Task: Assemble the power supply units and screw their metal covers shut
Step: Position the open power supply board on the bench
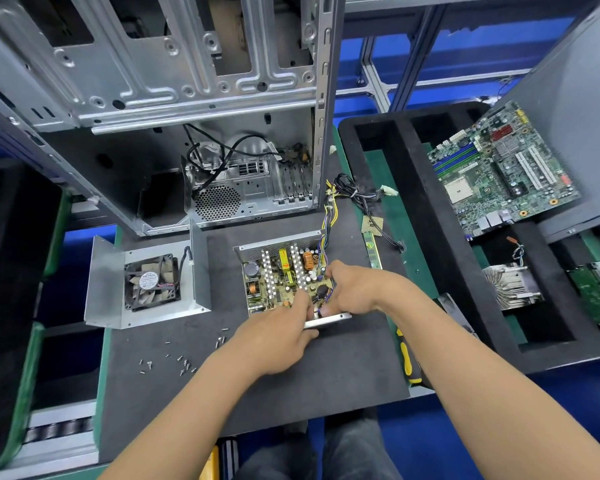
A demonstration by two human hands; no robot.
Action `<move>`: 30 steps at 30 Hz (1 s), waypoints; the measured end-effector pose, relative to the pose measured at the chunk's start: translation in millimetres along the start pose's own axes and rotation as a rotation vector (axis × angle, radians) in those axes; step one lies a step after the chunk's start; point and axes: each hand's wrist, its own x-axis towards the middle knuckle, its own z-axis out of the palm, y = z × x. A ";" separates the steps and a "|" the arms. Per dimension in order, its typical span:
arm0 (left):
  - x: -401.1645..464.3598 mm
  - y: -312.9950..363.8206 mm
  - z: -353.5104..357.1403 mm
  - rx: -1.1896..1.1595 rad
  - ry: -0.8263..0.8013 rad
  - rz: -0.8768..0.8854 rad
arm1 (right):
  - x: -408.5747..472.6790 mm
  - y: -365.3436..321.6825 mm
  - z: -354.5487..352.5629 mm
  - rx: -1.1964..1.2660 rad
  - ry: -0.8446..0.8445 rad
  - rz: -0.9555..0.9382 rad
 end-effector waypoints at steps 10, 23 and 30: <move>2.0 -1.9 0.0 -0.042 0.003 0.012 | -3.4 9.1 4.5 0.145 0.019 -0.046; -4.3 -37.6 -29.4 -0.098 0.725 0.053 | 23.7 26.8 -3.2 0.653 0.466 -0.096; 21.0 -52.7 -27.4 0.081 0.496 0.010 | 47.5 10.1 -3.9 1.230 0.292 -0.216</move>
